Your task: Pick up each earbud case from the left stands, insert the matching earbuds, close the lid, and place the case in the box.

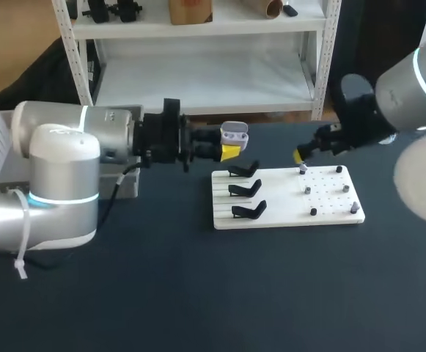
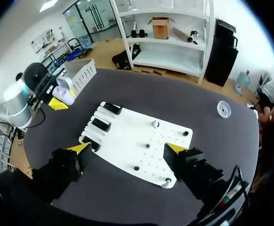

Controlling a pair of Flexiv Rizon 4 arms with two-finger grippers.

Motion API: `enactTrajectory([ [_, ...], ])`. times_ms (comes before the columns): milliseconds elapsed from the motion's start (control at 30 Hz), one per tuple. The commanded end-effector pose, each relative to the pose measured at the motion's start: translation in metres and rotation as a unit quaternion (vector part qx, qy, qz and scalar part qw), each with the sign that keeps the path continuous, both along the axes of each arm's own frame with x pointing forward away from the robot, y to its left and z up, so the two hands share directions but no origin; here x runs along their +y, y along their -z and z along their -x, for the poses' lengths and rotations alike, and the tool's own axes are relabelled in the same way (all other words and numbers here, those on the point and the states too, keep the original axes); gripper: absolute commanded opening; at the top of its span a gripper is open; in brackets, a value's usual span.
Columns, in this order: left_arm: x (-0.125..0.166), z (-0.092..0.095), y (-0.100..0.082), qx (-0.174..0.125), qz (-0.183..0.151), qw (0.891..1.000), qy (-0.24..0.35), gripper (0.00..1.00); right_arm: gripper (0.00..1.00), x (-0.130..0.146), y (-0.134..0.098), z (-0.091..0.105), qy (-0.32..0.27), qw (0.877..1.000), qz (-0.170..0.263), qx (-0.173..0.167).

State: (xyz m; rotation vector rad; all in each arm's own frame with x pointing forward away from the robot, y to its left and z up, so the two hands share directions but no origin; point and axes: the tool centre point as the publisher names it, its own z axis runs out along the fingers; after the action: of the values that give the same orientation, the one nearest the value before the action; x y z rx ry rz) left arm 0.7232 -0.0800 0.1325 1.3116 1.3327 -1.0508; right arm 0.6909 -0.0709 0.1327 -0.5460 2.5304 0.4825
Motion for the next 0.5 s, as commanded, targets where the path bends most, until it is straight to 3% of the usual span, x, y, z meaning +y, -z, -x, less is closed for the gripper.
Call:
enactTrajectory([
  [33, 0.001, 0.003, -0.001, -0.001, 0.0, 1.0, -0.003, 0.0, 1.0, -0.018, 0.0, 0.018, 0.045, 0.997, 0.058, -0.022],
  [200, 0.001, 0.003, -0.001, -0.001, 0.0, 1.0, -0.003, 0.0, 1.0, -0.029, 0.013, 0.028, 0.057, 0.994, 0.092, -0.011],
  [367, 0.007, 0.006, -0.015, 0.016, 0.047, 0.999, 0.004, 0.0, 1.0, -0.036, 0.026, 0.037, 0.06, 0.99, 0.129, -0.016],
  [500, 0.009, 0.008, -0.024, 0.048, 0.087, 0.995, 0.013, 0.0, 1.0, -0.042, 0.031, 0.041, 0.066, 0.984, 0.164, -0.012],
])
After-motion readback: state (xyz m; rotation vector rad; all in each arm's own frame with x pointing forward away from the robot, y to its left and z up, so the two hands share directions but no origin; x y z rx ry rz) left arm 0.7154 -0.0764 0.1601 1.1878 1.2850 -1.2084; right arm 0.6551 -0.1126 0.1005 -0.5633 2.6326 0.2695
